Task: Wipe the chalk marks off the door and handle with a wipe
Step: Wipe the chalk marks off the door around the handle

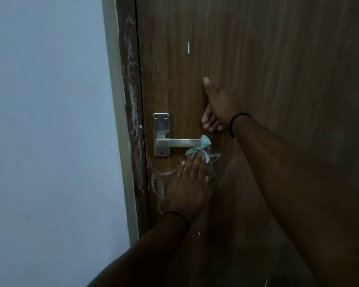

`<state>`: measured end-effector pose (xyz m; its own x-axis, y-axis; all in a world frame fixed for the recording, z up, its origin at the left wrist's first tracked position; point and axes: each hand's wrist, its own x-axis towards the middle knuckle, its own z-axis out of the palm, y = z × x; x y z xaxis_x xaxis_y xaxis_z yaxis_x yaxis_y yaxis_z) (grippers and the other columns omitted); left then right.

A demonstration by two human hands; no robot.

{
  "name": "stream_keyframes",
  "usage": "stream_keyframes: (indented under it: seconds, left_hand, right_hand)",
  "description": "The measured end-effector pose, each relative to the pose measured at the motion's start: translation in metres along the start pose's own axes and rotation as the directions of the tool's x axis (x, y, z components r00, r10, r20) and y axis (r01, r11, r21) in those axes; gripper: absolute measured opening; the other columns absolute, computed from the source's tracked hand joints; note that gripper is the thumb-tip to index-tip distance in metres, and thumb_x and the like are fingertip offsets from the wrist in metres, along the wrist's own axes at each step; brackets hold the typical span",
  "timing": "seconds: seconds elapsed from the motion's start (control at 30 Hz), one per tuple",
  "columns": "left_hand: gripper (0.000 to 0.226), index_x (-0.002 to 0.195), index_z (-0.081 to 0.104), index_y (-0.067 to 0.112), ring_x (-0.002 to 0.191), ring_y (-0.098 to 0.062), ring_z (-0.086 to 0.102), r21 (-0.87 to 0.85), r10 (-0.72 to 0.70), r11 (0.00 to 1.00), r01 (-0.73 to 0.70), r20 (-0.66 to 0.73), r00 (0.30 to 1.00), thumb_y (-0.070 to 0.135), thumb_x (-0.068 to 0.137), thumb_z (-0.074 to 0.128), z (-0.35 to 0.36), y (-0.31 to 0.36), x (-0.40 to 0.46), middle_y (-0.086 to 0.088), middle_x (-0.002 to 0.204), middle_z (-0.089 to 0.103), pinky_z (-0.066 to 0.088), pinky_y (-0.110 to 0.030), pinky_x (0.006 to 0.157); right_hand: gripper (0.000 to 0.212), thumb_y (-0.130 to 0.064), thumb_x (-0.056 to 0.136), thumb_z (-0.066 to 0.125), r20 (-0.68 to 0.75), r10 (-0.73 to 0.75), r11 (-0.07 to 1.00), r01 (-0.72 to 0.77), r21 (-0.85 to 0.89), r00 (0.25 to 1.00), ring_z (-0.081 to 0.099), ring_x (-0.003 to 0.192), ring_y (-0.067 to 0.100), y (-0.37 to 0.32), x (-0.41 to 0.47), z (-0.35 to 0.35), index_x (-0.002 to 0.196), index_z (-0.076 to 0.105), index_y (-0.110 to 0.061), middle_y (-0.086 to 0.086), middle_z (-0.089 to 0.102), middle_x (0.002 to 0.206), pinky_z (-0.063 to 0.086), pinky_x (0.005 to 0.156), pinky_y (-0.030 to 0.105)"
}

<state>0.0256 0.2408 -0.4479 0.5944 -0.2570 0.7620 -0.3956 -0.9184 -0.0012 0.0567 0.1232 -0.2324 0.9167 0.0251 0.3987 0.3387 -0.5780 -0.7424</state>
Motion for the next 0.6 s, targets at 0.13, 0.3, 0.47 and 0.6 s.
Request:
stream_keyframes:
  seconds: [0.13, 0.3, 0.47, 0.6]
  left_hand:
    - [0.059, 0.156, 0.007, 0.014, 0.151, -0.017, 0.004, -0.043, 0.034, 0.999, -0.033, 0.014, 0.999, 0.037, 0.104, 0.022, -0.015, 0.002, 0.03, -0.004, 0.164, 0.007, 0.01, -0.04, 0.123]
    - [0.06, 0.155, 0.018, 0.01, 0.15, -0.021, 0.016, -0.02, -0.009, 1.0, 0.009, -0.002, 1.0, 0.038, 0.103, 0.023, -0.011, 0.015, 0.04, -0.008, 0.162, 0.018, 0.016, -0.04, 0.119]
    - [0.058, 0.156, 0.009, 0.014, 0.152, -0.017, 0.001, -0.003, 0.087, 0.996, -0.087, 0.138, 0.987, 0.036, 0.105, 0.024, 0.004, 0.01, 0.013, -0.004, 0.164, 0.005, 0.013, -0.044, 0.122]
    - [0.057, 0.154, 0.022, 0.012, 0.15, -0.02, 0.018, -0.029, -0.015, 0.999, 0.015, -0.015, 1.0, 0.037, 0.103, 0.027, -0.013, 0.019, 0.051, -0.006, 0.162, 0.022, 0.028, -0.043, 0.115]
  right_hand:
    - [0.102, -0.087, 0.077, 0.012, 0.003, 0.012, 1.0, -0.012, 0.0, 1.0, 0.068, 0.048, 0.023, -0.002, -0.001, 0.0, 0.051, 0.068, -0.006, 0.011, 0.07, 0.058, 0.043, 0.04, 0.02]
    - [0.1, -0.085, 0.079, 0.013, 0.005, 0.02, 0.999, -0.021, 0.032, 1.0, 0.067, 0.047, 0.023, -0.001, -0.002, 0.0, 0.056, 0.068, -0.005, 0.012, 0.07, 0.058, 0.043, 0.039, 0.019]
    - [0.098, -0.083, 0.082, 0.013, 0.021, 0.03, 0.999, -0.031, 0.033, 0.999, 0.066, 0.047, 0.022, -0.003, -0.003, -0.003, 0.054, 0.068, -0.007, 0.011, 0.071, 0.059, 0.045, 0.043, 0.021]
    - [0.098, -0.083, 0.082, 0.016, 0.002, 0.009, 0.998, -0.009, 0.065, 1.0, 0.066, 0.046, 0.023, 0.0, -0.002, -0.001, 0.055, 0.068, -0.005, 0.012, 0.07, 0.058, 0.046, 0.042, 0.023]
